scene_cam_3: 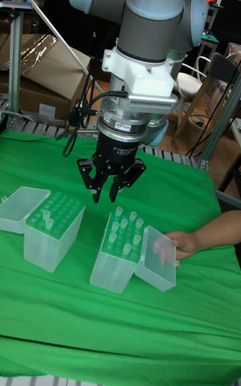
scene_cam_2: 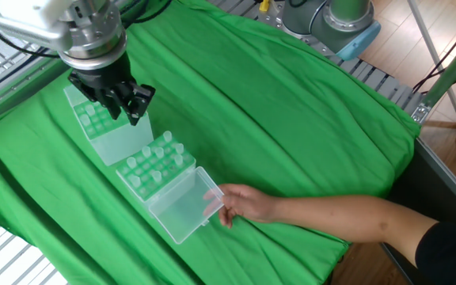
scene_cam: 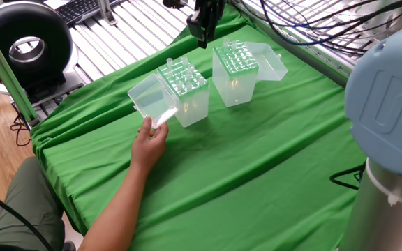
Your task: Insert a large pipette tip into the holder for large pipette tips
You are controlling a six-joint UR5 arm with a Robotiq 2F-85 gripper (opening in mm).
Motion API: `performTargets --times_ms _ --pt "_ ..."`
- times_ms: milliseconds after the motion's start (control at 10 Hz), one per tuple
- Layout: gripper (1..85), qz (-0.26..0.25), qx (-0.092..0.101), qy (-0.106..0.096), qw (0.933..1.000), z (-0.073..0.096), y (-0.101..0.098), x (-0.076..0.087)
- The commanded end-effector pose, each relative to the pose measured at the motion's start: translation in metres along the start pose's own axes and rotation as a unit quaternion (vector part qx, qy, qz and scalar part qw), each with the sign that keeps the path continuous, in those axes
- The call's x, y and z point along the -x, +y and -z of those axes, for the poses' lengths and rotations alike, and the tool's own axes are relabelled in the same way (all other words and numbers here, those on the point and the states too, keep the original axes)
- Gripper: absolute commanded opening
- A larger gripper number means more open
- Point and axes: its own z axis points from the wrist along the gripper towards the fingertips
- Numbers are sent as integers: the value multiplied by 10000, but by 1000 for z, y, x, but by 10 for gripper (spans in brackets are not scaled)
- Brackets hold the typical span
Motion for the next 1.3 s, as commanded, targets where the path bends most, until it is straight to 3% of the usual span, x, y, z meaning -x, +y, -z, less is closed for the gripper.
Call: performTargets --times_ms 0,500,900,1200 --pt "357 -209 68 -77 9997 -3 -8 4" --pt "363 226 -27 23 9997 -6 -52 -7" --pt "407 565 18 -134 9983 -20 -85 -15" --pt "427 603 76 -177 9980 -23 -93 -19"
